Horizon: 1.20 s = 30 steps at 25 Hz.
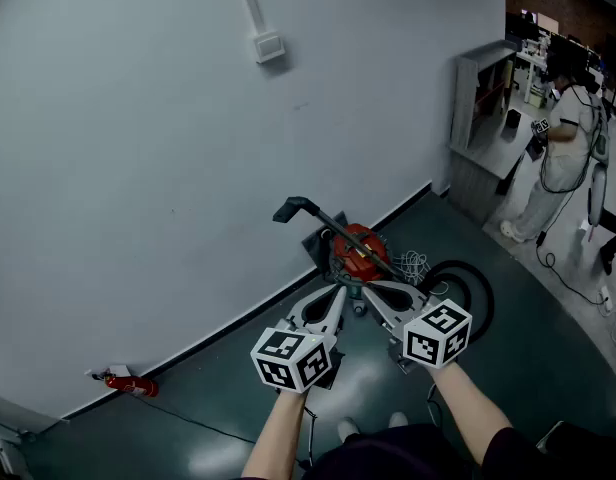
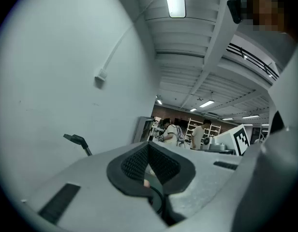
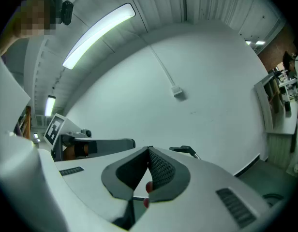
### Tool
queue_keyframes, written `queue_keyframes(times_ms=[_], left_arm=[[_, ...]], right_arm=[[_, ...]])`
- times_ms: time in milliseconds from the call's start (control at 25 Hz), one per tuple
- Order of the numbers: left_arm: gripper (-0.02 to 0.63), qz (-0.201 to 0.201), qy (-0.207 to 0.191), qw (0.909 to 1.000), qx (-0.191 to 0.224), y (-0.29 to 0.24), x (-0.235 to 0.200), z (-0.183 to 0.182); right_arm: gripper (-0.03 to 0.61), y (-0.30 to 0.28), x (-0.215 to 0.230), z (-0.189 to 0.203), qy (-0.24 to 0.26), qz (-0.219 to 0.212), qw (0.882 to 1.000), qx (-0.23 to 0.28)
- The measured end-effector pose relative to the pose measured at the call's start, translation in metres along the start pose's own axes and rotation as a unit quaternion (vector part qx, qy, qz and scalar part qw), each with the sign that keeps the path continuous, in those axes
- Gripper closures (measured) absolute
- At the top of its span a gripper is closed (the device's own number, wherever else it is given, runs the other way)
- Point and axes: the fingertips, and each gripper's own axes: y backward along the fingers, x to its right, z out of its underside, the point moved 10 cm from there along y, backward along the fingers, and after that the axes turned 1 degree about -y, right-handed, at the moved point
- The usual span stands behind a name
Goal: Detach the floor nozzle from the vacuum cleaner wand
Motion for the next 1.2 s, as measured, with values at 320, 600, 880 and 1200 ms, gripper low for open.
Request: queue_keyframes(times_ms=[320,600,880,1200], left_arm=[[0.611,0.001,0.008,0.9999,-0.006,-0.014,0.001,0.005],[0.611,-0.003,0.016,0.9998,-0.014,-0.025,0.011,0.012],[0.611,-0.015,0.033,0.9993,-0.014,-0.035,0.023,0.017],[0.611,-0.034,0.025,0.9989,-0.02,-0.048,0.037,0.019]], right_arm=[[0.56,0.004,0.015,-0.003,-0.001,0.003,1.0,0.001],[0.56,0.016,0.027,-0.001,-0.007,-0.01,1.0,-0.001],[0.56,0.033,0.044,-0.003,-0.016,-0.026,1.0,-0.008],[0.56,0.045,0.066,-0.004,-0.029,-0.039,0.999,-0.013]])
